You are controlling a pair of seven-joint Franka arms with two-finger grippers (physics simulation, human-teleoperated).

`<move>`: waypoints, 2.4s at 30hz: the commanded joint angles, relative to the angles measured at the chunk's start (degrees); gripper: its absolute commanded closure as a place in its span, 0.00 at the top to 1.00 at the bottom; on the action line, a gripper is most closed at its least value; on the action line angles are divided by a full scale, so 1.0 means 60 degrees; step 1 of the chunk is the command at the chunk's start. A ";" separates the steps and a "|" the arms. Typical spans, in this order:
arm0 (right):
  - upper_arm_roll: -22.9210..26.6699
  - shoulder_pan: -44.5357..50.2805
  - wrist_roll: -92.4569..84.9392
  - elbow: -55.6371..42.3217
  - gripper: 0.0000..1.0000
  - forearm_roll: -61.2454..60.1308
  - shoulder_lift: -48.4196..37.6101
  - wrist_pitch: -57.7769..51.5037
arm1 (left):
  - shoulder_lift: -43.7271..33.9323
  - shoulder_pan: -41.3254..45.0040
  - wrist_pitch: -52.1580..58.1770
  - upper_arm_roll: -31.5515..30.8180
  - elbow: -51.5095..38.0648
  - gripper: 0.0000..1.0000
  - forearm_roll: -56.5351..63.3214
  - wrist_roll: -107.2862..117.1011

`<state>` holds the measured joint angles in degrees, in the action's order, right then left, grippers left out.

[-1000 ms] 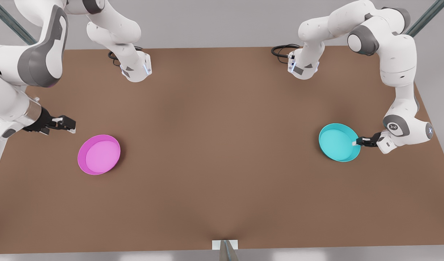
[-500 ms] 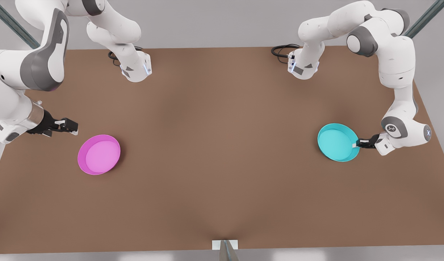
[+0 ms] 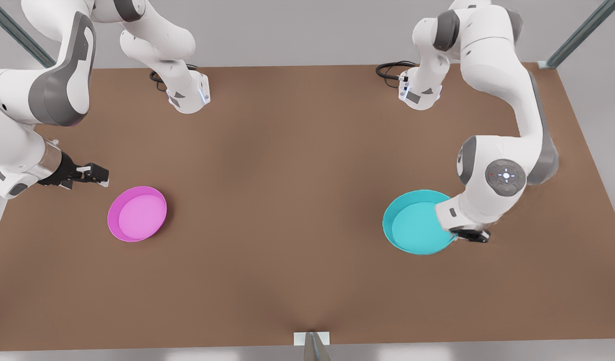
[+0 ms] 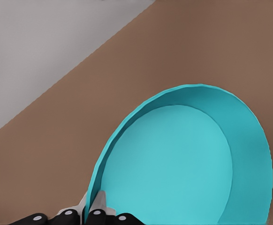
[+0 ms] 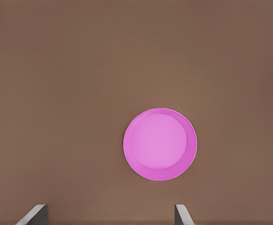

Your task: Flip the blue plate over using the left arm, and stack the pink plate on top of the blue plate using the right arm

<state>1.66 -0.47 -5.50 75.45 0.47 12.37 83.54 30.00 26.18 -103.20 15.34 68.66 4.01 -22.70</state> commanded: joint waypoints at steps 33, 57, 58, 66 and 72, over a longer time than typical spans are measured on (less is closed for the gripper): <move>-0.0013 0.0020 -0.0035 0.0009 1.00 -0.0035 0.0077 -0.0051 | 0.6088 0.9274 0.2346 0.2702 0.1023 0.21 1.0420 2.5552; -0.0042 -0.3247 -0.5177 0.5692 1.00 -0.2745 0.2216 0.7273 | 0.5254 0.9347 0.4427 -0.1253 -0.0924 0.65 0.6247 2.0763; -0.0042 -0.3291 -0.5323 0.5634 1.00 -0.2760 0.2216 0.7273 | 0.4405 0.9274 0.4281 -0.1209 -0.1525 0.65 0.4945 1.9636; -0.0042 -0.3803 -0.6422 0.6381 1.00 -0.2803 0.2362 0.7669 | -0.1163 -0.1799 0.7576 -0.0858 -0.2170 1.00 -0.1123 0.5732; -0.0057 -0.3818 -0.6729 0.6498 1.00 -0.3067 0.2874 0.8269 | -0.2789 -0.5082 0.3810 -0.3582 0.0921 1.00 -0.0537 0.3183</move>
<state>1.35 -23.38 -31.26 114.43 -17.50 29.34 130.53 14.35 -3.57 -72.49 -4.81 72.32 0.64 61.00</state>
